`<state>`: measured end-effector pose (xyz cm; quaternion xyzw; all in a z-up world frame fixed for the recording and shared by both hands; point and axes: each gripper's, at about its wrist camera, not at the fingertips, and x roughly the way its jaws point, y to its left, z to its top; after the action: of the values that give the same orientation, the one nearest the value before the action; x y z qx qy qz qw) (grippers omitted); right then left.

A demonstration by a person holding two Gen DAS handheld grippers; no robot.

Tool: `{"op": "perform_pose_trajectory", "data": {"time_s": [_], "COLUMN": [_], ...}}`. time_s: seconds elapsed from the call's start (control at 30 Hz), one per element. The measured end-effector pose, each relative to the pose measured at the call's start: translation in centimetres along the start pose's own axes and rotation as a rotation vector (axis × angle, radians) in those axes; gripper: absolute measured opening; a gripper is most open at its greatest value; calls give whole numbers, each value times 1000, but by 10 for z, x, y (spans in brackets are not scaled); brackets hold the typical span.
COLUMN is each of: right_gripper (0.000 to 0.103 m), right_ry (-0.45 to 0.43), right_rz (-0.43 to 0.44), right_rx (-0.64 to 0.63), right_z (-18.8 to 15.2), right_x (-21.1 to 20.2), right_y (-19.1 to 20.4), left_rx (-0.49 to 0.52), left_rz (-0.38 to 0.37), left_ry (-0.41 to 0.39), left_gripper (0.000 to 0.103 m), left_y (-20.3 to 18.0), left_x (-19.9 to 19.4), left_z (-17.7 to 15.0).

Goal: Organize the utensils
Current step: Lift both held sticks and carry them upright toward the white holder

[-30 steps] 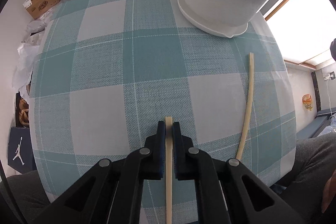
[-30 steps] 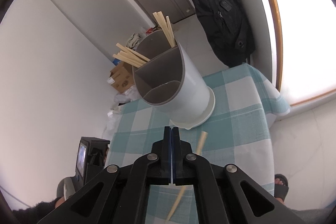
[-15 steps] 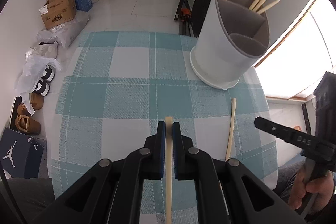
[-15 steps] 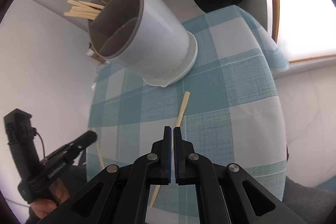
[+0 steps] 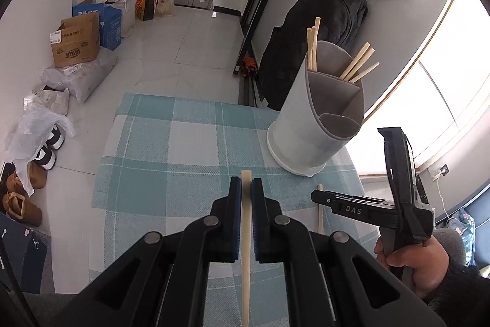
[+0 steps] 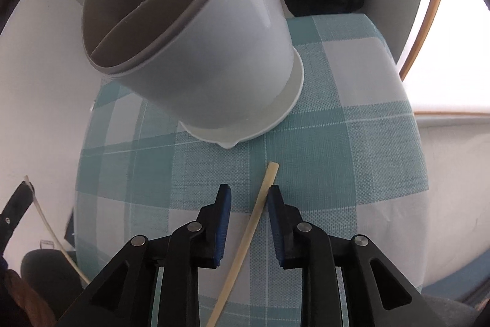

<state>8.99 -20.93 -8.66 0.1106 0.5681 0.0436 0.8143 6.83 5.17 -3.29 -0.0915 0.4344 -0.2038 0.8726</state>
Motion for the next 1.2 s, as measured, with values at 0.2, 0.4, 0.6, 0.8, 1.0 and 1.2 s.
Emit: {"op": "perform_pose_trajectory", "data": {"time_s": [0.2, 0.4, 0.6, 0.8, 1.0, 1.2], "right_gripper": [10, 6, 9, 11, 8, 6], "right_ry": [-51, -42, 48, 73, 31, -79], "right_rz": [-172, -130, -73, -150, -213, -116], "right_rx": [-90, -20, -33, -171, -249, -184], "right_z": [-15, -36, -40, -29, -38, -42], "right_x": [0, -9, -14, -7, -5, -32], "right_y": [22, 21, 24, 38, 50, 35], "left_rx": [-19, -28, -42, -53, -47, -3], "left_rz": [-28, -44, -65, -65, -54, -39], "left_ry": [-5, -8, 0, -10, -23, -34], "left_gripper": [2, 2, 2, 2, 2, 2], "left_y": [10, 17, 21, 24, 23, 12], "left_x": [-2, -6, -8, -13, -15, -22], "left_z": [2, 1, -2, -2, -1, 1]}}
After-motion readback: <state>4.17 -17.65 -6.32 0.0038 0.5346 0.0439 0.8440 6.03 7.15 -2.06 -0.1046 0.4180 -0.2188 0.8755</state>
